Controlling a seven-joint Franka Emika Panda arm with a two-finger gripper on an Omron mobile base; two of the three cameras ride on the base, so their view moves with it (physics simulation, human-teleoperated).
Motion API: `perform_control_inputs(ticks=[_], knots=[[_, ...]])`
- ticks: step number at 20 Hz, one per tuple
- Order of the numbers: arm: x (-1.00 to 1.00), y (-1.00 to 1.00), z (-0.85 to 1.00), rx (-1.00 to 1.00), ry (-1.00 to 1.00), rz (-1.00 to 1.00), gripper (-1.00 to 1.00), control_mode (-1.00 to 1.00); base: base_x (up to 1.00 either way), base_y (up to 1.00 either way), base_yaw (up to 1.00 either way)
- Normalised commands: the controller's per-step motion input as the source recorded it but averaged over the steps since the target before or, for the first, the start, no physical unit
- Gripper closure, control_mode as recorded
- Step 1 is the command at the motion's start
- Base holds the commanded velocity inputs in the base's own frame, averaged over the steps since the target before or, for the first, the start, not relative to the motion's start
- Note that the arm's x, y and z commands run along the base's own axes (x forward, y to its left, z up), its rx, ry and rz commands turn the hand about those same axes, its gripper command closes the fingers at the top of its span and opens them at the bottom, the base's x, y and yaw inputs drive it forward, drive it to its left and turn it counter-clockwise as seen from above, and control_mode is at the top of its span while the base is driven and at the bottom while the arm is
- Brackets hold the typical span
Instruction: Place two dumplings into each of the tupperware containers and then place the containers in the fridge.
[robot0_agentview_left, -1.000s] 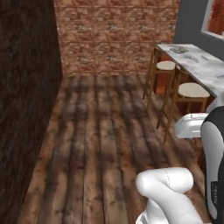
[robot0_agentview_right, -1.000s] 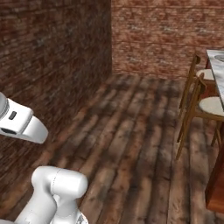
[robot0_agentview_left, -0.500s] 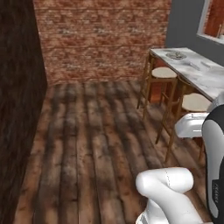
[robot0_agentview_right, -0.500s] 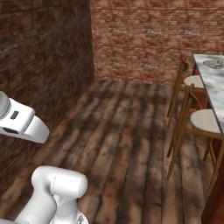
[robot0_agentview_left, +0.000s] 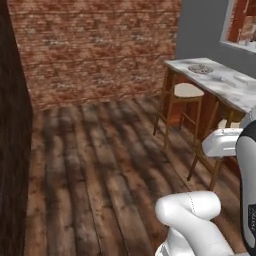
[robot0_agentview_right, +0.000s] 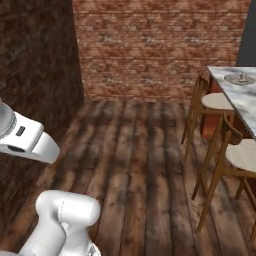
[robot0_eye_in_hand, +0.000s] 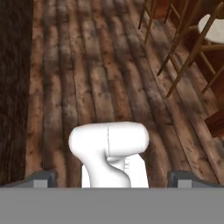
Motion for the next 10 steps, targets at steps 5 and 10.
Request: perform_control_inputs(ticks=[5,10], knots=[[0.00,0.00,0.00,0.00,0.00,0.00,-1.00,1.00,0.66,0.95,-0.39],[0.00,0.00,0.00,0.00,0.00,0.00,-1.00,1.00,0.55,0.78,-0.53]])
